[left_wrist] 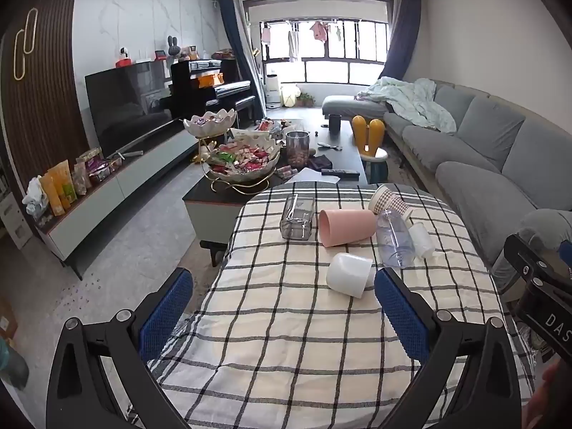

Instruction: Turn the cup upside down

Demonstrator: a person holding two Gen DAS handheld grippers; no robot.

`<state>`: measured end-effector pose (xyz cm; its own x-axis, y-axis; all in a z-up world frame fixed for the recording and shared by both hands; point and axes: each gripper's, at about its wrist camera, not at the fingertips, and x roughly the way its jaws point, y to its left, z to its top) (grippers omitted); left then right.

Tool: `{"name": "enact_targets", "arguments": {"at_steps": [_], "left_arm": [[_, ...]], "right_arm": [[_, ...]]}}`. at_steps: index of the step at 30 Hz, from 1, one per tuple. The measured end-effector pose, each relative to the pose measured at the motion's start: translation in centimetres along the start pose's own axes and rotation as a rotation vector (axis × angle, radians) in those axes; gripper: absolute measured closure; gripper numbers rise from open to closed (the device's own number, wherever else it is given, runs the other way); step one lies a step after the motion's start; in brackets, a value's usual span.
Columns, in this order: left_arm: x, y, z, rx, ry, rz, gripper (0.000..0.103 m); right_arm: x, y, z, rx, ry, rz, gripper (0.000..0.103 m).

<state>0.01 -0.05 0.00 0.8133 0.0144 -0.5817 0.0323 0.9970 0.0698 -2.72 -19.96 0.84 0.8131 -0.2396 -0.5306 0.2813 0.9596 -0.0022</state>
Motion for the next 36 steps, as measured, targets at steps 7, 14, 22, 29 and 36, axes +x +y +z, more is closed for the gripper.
{"name": "enact_targets", "arguments": {"at_steps": [7,14,22,29,36], "left_arm": [[-0.05,-0.25,0.01,-0.007,-0.013,-0.012,0.000],[-0.64,-0.04,0.33,-0.010,-0.023,-0.016,0.000],[-0.38,0.19,0.14,-0.016,-0.017,-0.021,0.000],[-0.29,-0.04,0.01,-0.017,-0.014,-0.022,0.000],[-0.27,-0.04,0.01,-0.018,-0.015,-0.022,0.000]], "right_arm": [[-0.15,0.06,0.05,-0.003,-0.006,-0.005,0.001],[-0.14,-0.06,0.04,0.003,-0.006,0.001,0.001],[-0.10,0.15,-0.09,0.004,-0.003,0.004,0.001],[-0.20,0.02,0.06,0.004,-0.004,0.004,0.001],[-0.23,0.12,0.09,0.005,-0.001,0.006,0.001]]}}
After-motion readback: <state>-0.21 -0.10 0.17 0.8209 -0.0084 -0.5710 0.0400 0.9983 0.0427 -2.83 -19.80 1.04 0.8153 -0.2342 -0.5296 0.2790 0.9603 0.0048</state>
